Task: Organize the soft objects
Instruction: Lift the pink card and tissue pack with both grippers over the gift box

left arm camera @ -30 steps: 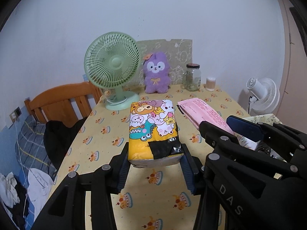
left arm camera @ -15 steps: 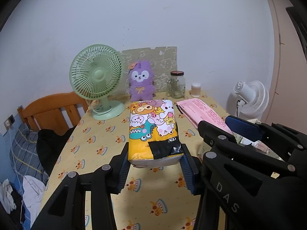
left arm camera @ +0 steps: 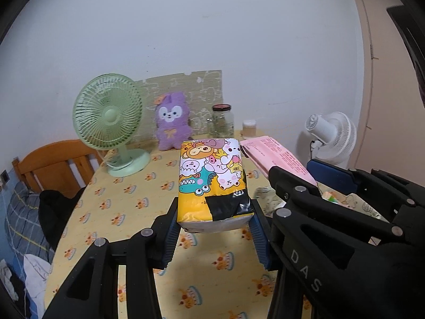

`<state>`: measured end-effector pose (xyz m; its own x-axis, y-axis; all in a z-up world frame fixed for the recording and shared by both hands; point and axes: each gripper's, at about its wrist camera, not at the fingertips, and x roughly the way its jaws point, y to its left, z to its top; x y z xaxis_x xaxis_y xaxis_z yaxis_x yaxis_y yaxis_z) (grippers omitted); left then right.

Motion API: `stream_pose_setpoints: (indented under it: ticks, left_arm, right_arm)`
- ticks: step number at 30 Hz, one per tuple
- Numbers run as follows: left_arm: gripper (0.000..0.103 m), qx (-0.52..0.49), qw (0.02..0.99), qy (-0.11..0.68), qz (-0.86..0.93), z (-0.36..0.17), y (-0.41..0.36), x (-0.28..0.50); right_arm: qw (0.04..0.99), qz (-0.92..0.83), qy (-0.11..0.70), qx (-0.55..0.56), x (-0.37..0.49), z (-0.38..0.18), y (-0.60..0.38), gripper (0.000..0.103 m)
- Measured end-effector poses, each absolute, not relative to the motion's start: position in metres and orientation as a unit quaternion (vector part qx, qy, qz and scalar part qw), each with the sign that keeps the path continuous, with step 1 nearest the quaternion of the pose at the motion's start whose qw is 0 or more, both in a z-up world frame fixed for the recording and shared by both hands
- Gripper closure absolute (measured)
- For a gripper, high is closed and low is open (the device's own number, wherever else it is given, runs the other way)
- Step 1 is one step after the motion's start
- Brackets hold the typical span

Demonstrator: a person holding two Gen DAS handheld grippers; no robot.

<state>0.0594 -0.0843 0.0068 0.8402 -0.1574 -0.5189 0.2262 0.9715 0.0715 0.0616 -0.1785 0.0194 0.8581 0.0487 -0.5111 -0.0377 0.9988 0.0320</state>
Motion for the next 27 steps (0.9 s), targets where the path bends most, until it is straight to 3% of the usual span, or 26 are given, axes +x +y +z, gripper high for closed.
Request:
stream_pose_setpoints:
  ticks: [27]
  left_arm:
    - [0.053, 0.075, 0.942, 0.280, -0.171, -0.011, -0.152, 0.071]
  right_arm:
    - [0.962, -0.038, 0.271, 0.024, 0.061, 0.005, -0.248, 0.061]
